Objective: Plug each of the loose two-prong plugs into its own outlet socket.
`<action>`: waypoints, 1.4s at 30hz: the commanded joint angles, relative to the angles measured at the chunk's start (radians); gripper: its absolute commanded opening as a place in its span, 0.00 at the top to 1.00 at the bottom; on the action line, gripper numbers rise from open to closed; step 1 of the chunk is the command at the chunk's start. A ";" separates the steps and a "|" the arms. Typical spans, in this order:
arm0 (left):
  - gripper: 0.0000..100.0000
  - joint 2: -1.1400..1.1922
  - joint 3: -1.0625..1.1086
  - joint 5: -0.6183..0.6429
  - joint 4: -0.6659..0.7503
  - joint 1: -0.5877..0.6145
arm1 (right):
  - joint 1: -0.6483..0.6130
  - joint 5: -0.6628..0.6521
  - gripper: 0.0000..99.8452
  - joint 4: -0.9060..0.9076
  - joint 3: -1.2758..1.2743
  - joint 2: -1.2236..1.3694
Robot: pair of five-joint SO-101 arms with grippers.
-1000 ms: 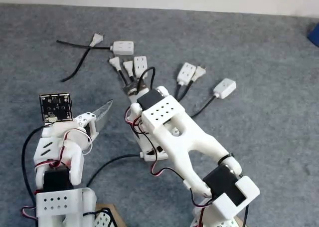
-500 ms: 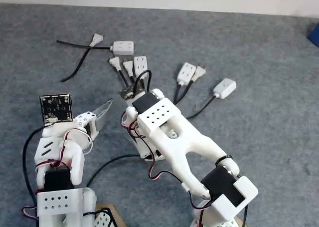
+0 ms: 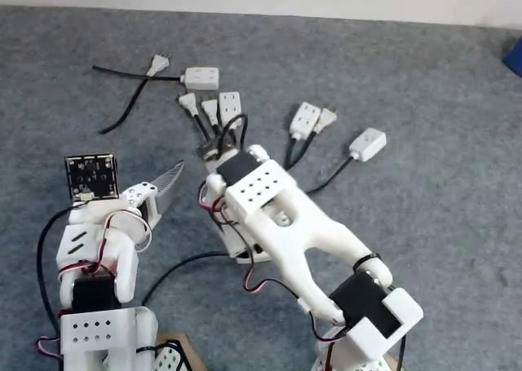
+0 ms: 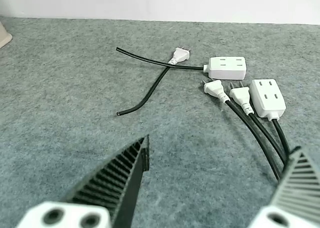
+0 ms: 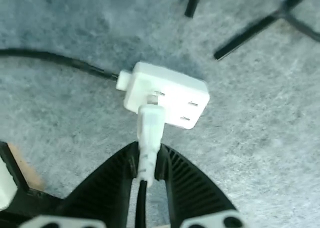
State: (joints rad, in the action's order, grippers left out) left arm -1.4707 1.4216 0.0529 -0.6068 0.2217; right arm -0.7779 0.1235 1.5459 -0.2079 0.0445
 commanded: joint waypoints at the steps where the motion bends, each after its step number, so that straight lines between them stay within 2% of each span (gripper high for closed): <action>1: 0.60 -0.004 -0.007 0.005 0.017 0.008 | 0.054 0.032 0.99 -0.024 0.036 -0.004; 13: 0.60 -0.004 -0.007 0.005 0.017 0.008 | 0.039 0.029 0.99 -0.050 -0.022 0.008; 23: 0.60 -0.004 -0.007 0.005 0.017 0.008 | 0.035 0.014 0.99 -0.163 -0.079 0.223; 34: 0.60 -0.004 -0.005 0.005 0.017 0.008 | 0.104 0.005 0.99 -0.182 -0.065 0.219; 37: 0.60 -0.004 -0.005 0.005 0.017 0.008 | 0.099 -0.034 0.94 -0.108 -0.001 0.220; 42: 0.60 -0.004 -0.005 0.005 0.015 0.008 | 0.102 -0.037 0.75 0.071 0.216 0.220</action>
State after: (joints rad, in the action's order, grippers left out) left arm -1.4707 1.4216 0.0529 -0.6068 0.2217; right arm -0.7073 0.1036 1.5259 -0.1174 0.2700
